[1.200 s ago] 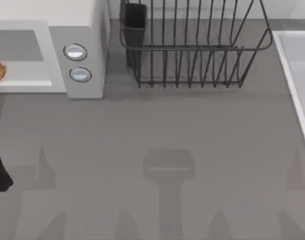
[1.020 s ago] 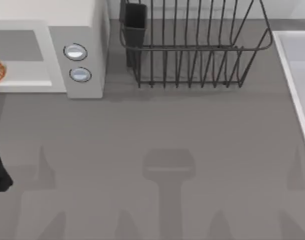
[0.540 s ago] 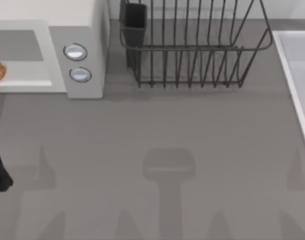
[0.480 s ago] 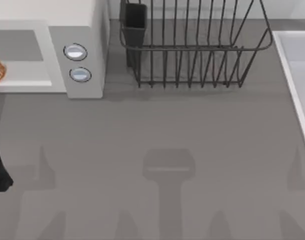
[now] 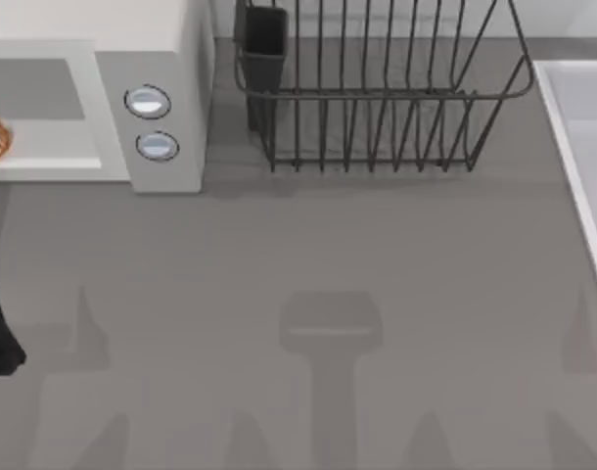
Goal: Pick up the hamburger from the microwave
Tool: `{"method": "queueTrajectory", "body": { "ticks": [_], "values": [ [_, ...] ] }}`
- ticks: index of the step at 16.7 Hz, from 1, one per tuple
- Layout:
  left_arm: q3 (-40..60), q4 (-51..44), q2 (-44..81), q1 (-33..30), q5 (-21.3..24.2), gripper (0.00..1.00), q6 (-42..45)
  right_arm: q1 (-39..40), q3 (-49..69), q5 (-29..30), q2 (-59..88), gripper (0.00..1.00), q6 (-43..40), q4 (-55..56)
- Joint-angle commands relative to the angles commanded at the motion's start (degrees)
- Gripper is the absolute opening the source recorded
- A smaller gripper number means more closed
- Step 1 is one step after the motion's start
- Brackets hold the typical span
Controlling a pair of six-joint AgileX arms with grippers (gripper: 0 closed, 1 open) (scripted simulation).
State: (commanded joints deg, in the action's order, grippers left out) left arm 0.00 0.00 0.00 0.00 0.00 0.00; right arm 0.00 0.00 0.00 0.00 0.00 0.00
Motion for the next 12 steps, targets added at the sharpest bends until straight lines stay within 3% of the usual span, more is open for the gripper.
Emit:
{"method": "queueTrajectory", "body": {
  "ticks": [6, 12],
  "values": [
    [0.6, 0.8, 1.6, 0.2, 0.2, 1.00, 0.1, 0.0, 0.0, 0.0, 0.0, 1.00, 0.0, 0.0],
    [7.5, 9.1, 19.4, 1.8, 2.1, 1.00, 0.8, 0.0, 0.0, 0.0, 0.0, 1.00, 0.0, 0.0]
  ]
}}
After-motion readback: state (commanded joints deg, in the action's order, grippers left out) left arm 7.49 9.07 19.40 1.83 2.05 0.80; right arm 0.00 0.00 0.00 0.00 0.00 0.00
